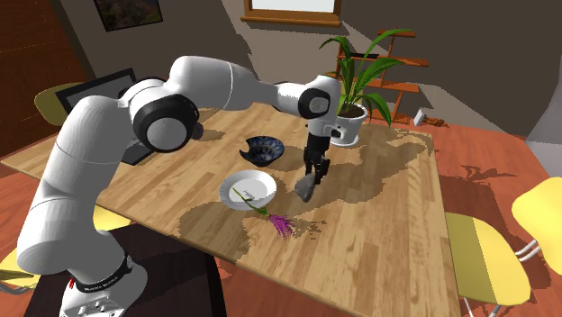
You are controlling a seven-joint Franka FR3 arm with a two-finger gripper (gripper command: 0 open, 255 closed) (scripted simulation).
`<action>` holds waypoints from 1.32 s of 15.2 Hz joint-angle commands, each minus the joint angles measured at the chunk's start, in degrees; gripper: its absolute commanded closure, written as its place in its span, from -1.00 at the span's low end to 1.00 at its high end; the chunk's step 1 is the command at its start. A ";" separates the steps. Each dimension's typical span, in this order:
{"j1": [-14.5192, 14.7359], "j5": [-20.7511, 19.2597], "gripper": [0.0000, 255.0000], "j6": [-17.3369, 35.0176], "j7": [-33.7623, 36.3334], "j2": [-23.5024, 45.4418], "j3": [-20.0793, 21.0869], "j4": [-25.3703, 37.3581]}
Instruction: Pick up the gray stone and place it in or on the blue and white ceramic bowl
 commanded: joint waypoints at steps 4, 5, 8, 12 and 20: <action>0.06 0.13 1.00 -3.44 -0.72 -0.85 -0.01 2.66; 0.08 0.15 1.00 -4.10 -0.85 -0.98 -0.01 3.20; 0.17 0.20 1.00 -6.17 -1.24 -1.29 -0.01 4.99; 0.30 0.24 1.00 -9.06 -1.78 -1.47 -0.04 7.76; 0.63 0.23 1.00 -15.18 -2.95 -0.87 -0.16 14.59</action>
